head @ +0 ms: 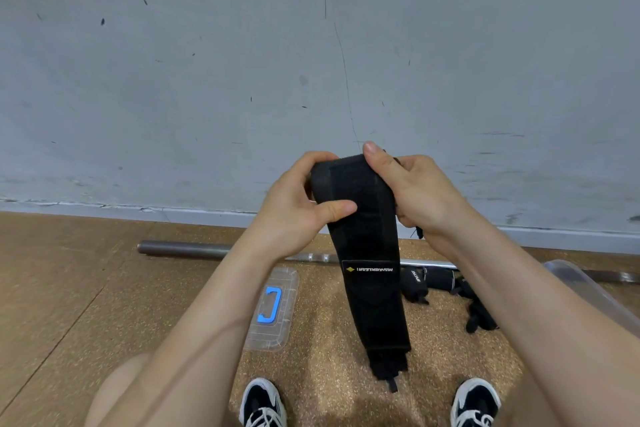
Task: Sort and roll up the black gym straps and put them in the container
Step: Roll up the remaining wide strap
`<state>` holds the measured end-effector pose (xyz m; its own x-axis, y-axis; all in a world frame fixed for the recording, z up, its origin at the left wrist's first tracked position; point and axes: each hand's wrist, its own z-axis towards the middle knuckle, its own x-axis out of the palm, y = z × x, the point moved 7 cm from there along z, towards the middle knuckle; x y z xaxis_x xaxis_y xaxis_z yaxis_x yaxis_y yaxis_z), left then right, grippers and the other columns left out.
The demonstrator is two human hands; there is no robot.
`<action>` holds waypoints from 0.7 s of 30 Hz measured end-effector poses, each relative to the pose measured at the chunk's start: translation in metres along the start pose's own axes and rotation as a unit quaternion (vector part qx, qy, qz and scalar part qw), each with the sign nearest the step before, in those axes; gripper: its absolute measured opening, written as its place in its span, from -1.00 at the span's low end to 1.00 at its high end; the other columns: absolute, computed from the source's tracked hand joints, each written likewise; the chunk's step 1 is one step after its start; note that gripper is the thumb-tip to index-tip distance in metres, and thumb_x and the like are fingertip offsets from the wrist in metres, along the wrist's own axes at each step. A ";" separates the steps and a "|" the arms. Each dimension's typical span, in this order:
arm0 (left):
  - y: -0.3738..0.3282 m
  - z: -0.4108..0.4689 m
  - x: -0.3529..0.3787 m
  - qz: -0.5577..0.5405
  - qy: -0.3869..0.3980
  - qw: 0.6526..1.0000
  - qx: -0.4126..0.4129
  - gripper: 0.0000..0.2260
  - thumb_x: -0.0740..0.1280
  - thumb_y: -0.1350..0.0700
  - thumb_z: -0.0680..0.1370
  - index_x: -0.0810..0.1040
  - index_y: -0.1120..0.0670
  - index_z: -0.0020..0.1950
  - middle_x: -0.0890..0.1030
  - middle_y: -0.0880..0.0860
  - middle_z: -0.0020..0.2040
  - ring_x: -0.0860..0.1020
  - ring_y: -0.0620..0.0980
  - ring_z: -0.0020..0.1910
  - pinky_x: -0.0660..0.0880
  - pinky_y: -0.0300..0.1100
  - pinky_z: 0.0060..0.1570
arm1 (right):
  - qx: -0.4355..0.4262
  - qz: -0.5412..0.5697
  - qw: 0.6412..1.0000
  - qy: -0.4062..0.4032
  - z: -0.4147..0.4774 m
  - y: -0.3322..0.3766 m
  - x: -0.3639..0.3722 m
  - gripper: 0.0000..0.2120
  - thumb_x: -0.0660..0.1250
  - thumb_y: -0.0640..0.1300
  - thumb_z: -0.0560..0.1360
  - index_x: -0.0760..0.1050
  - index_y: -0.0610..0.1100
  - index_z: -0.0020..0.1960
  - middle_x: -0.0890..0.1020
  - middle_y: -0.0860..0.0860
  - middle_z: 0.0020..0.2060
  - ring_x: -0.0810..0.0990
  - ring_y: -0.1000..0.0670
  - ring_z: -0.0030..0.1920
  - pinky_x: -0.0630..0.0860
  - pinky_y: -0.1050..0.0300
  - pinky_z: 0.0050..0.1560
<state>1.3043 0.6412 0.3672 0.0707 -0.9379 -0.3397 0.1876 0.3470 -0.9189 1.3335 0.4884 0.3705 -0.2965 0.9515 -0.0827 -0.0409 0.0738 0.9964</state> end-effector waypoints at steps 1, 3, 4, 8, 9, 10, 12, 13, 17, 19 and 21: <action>0.000 0.000 0.001 0.008 -0.003 1.000 0.007 -0.58 0.52 0.25 0.44 0.48 -0.12 0.15 0.61 -0.05 -0.03 0.61 -0.13 -0.03 0.58 -0.21 0.01 | 0.000 0.004 1.000 -0.006 0.001 0.000 -0.002 -0.53 0.27 0.14 0.59 0.36 -0.14 -0.37 0.35 0.17 -0.65 0.34 0.18 -0.66 0.21 0.41 -0.61; 0.001 0.000 0.005 0.002 0.003 1.000 0.002 -0.61 0.49 0.26 0.47 0.48 -0.05 0.19 0.61 -0.04 -0.03 0.61 -0.19 -0.06 0.56 -0.27 -0.04 | 0.004 0.009 1.000 -0.016 0.002 0.000 -0.005 -0.53 0.31 0.16 0.55 0.34 -0.10 -0.39 0.35 0.16 -0.64 0.31 0.17 -0.66 0.19 0.38 -0.61; 0.002 0.001 0.007 -0.008 0.007 1.000 -0.007 -0.62 0.47 0.27 0.48 0.48 0.01 0.22 0.62 -0.03 -0.03 0.61 -0.23 -0.09 0.55 -0.31 -0.08 | 0.012 0.004 1.000 -0.015 0.003 -0.002 -0.006 -0.53 0.34 0.20 0.51 0.35 -0.09 -0.39 0.34 0.14 -0.62 0.28 0.17 -0.64 0.17 0.35 -0.60; 0.003 0.001 0.001 -0.052 -0.002 0.997 -0.047 -0.76 0.43 0.16 0.53 0.53 0.10 0.17 0.67 -0.06 -0.11 0.67 -0.18 -0.11 0.60 -0.26 -0.13 | 0.017 0.134 0.991 0.003 0.004 -0.004 -0.017 -0.62 0.42 0.24 0.31 0.58 -0.09 -0.16 0.52 0.01 -0.39 0.39 0.08 -0.45 0.33 0.28 -0.45; 0.005 0.000 -0.003 -0.059 -0.013 0.996 -0.062 -0.77 0.42 0.10 0.53 0.54 0.11 0.16 0.69 -0.05 -0.11 0.69 -0.13 -0.10 0.62 -0.22 -0.15 | 0.021 0.164 0.986 -0.013 0.005 -0.006 -0.024 -0.52 0.44 0.23 0.28 0.59 -0.07 0.06 0.60 0.00 -0.23 0.51 0.08 -0.33 0.45 0.24 -0.32; 0.007 0.000 -0.006 -0.066 -0.025 0.995 -0.076 -0.76 0.41 0.05 0.54 0.55 0.13 0.15 0.71 -0.03 -0.12 0.70 -0.09 -0.11 0.64 -0.18 -0.15 | 0.021 0.134 0.989 -0.057 0.005 -0.008 -0.034 -0.40 0.47 0.24 0.28 0.51 -0.01 0.23 0.62 0.02 -0.06 0.58 0.08 -0.16 0.51 0.18 -0.15; 0.011 0.000 -0.012 -0.056 -0.061 0.992 -0.093 -0.72 0.42 -0.02 0.52 0.57 0.11 0.13 0.73 -0.01 -0.14 0.71 -0.03 -0.13 0.66 -0.04 -0.10 | -0.019 -0.036 0.979 -0.200 0.002 -0.007 -0.059 -0.46 0.48 0.21 0.39 0.39 0.04 0.24 0.52 0.02 0.09 0.53 0.09 0.04 0.49 0.11 0.04; 0.012 0.000 -0.014 -0.030 -0.082 0.992 -0.094 -0.71 0.45 -0.06 0.49 0.58 0.08 0.10 0.73 -0.01 -0.16 0.71 -0.02 -0.14 0.66 0.02 -0.07 | -0.061 -0.106 0.957 -0.262 -0.003 0.000 -0.064 -0.61 0.46 0.16 0.45 0.42 0.01 0.14 0.51 0.02 0.03 0.50 0.08 -0.01 0.48 0.09 0.04; -0.006 -0.004 -0.010 0.193 -0.179 0.964 -0.049 -0.63 0.50 -0.20 0.38 0.44 0.00 -0.10 0.62 -0.06 -0.26 0.61 -0.06 -0.24 0.57 -0.07 -0.21 | -0.062 -0.112 0.977 -0.169 -0.001 -0.001 -0.024 -0.72 0.33 0.09 0.57 0.56 -0.10 -0.16 0.63 -0.02 -0.30 0.58 0.00 -0.26 0.56 0.02 -0.16; -0.019 -0.008 0.005 0.281 -0.198 0.939 -0.011 -0.57 0.48 -0.21 0.40 0.32 0.02 -0.12 0.56 -0.07 -0.31 0.57 0.02 -0.28 0.49 -0.06 -0.27 | 0.027 -0.035 0.995 -0.085 -0.001 -0.014 -0.001 -0.65 0.34 0.13 0.55 0.57 -0.18 -0.03 0.67 -0.08 -0.20 0.66 -0.02 -0.20 0.66 0.01 -0.16; -0.024 -0.009 0.018 0.300 -0.186 0.935 0.021 -0.59 0.47 -0.13 0.44 0.27 0.03 -0.09 0.56 -0.04 -0.32 0.57 0.12 -0.28 0.46 -0.03 -0.29 | 0.066 0.014 0.996 -0.051 -0.002 -0.022 0.008 -0.55 0.39 0.17 0.50 0.55 -0.25 0.02 0.68 -0.10 -0.10 0.70 -0.02 -0.10 0.69 -0.01 -0.11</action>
<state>1.2926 0.6157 0.3811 0.5099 -0.5110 -0.6920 0.0416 0.8181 -0.5735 1.3302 0.4938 0.3482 -0.1966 0.9786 -0.0600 0.0946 0.0798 0.9923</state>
